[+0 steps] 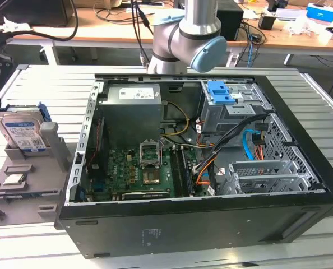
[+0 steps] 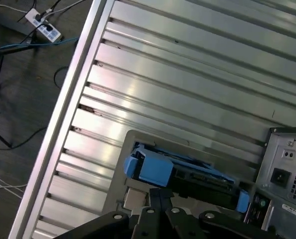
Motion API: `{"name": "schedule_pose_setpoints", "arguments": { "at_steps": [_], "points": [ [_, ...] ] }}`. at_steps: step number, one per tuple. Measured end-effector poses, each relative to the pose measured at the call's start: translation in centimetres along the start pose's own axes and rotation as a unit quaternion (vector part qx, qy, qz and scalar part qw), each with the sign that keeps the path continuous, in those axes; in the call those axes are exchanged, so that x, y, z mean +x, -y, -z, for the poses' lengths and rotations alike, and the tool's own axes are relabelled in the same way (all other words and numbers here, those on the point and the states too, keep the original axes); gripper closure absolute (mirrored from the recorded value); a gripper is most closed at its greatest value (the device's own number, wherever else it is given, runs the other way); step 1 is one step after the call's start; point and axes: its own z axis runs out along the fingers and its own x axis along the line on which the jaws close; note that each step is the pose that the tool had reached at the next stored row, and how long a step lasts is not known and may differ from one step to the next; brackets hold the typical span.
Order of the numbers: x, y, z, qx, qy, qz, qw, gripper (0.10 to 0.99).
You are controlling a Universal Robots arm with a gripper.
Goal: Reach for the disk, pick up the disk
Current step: 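Pick up the disk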
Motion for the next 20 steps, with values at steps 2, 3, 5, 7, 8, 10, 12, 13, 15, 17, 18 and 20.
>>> {"name": "schedule_pose_setpoints", "arguments": {
  "at_steps": [2,3,5,7,8,10,12,13,15,17,18,20],
  "points": [
    [0.00,0.00,0.00,0.0000,-0.0015,0.039,0.9993,0.980],
    [0.00,0.00,0.00,0.0000,-0.0022,0.058,0.9983,0.980],
    [0.00,0.00,0.00,0.0001,-0.0033,0.084,0.9965,0.980],
    [0.00,0.00,0.00,0.0001,-0.0040,0.103,0.9946,0.980],
    [0.00,0.00,0.00,0.0001,-0.0042,0.109,0.9940,0.980],
    [0.00,0.00,0.00,0.0001,-0.0046,0.120,0.9928,0.980],
    [0.00,0.00,0.00,0.0001,-0.0054,0.140,0.9901,0.980],
    [0.00,0.00,0.00,0.0001,-0.0057,0.147,0.9891,0.980],
    [0.00,0.00,0.00,0.0001,-0.0062,0.160,0.9871,0.980],
    [0.00,0.00,0.00,0.0001,-0.0066,0.171,0.9852,0.980],
    [0.00,0.00,0.00,0.0001,-0.0069,0.180,0.9837,0.980],
    [0.00,0.00,0.00,0.0001,-0.0073,0.190,0.9818,0.980]
  ]
}}
